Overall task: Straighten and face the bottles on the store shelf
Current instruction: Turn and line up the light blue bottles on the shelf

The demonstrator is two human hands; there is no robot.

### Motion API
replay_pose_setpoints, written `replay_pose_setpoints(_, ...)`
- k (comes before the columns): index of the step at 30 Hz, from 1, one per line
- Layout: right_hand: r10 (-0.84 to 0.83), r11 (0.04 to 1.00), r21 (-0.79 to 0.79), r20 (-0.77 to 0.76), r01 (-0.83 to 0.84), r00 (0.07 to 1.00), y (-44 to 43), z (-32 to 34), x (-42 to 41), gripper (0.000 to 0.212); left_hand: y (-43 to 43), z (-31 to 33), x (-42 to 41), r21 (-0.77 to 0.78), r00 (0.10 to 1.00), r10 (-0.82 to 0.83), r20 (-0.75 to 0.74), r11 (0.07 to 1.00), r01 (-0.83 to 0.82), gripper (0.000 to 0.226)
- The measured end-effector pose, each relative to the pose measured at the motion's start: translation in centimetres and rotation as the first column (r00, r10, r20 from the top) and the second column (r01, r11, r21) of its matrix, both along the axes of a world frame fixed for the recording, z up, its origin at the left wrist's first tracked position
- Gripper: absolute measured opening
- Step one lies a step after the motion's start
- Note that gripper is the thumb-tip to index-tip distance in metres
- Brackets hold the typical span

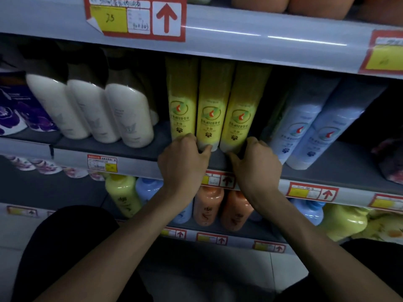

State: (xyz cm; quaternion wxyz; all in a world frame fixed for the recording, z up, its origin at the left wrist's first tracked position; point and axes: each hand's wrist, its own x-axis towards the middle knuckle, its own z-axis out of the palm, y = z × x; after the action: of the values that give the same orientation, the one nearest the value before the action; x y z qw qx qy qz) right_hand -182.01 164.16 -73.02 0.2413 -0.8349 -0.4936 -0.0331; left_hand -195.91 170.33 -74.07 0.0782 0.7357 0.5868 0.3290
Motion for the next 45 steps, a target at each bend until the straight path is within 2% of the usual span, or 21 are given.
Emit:
replay_pose_setpoints(7,-0.029,1.000,-0.004,-0.033,0.029,0.999,0.2,0.2,-0.2,0.036,-0.3,0.0,-0.2,-0.005,1.000,-0.016,0.012,1.000,0.016,0.032)
replay_pose_setpoints(11,-0.041,0.998,0.053,-0.044,0.043,0.998,-0.7,0.7,-0.9,0.041,-0.4,0.2,-1.4,-0.014,0.999,-0.037,0.030,0.999,0.037,0.019)
replay_pose_setpoints(15,0.106,0.983,0.156,-0.051,-0.097,0.993,-1.3,1.3,-1.8,0.028,0.5,0.5,-4.1,0.038,1.000,0.018,0.024,0.999,-0.019,0.021)
replay_pose_setpoints(18,0.190,0.981,0.049,-0.033,-0.188,0.981,-0.9,1.3,-3.1,0.028,1.7,0.4,-5.4,0.033,0.996,0.082,-0.040,0.996,-0.081,0.035)
replay_pose_setpoints(21,0.163,0.985,-0.059,0.026,-0.161,0.986,0.2,1.0,-4.3,0.034,2.3,0.2,-5.4,0.010,0.994,0.081,-0.074,0.997,-0.081,0.042)
replay_pose_setpoints(25,0.112,0.988,-0.113,0.031,-0.108,0.993,1.4,1.3,-4.7,0.029,2.0,0.3,-4.5,-0.013,0.994,0.066,-0.084,0.998,-0.068,0.038)
replay_pose_setpoints(34,0.098,0.989,-0.111,0.034,-0.094,0.995,2.0,1.1,-5.2,0.032,1.6,0.9,-3.8,-0.059,0.993,0.088,-0.075,0.994,-0.092,0.037)
replay_pose_setpoints(38,0.120,0.987,-0.113,0.007,-0.118,0.993,1.5,1.2,-4.9,0.031,1.3,1.2,-4.1,-0.033,0.987,0.100,-0.123,0.994,-0.104,0.037)
replay_pose_setpoints(42,0.159,0.984,-0.078,-0.018,-0.160,0.987,0.4,1.5,-4.3,0.028,0.2,1.5,-4.2,0.053,0.988,0.030,-0.149,0.998,-0.022,0.028)
replay_pose_setpoints(45,0.134,0.991,-0.015,0.024,-0.133,0.991,-0.5,1.6,-3.3,0.030,-1.0,1.5,-3.5,0.032,0.996,-0.075,-0.050,0.997,0.076,0.026)
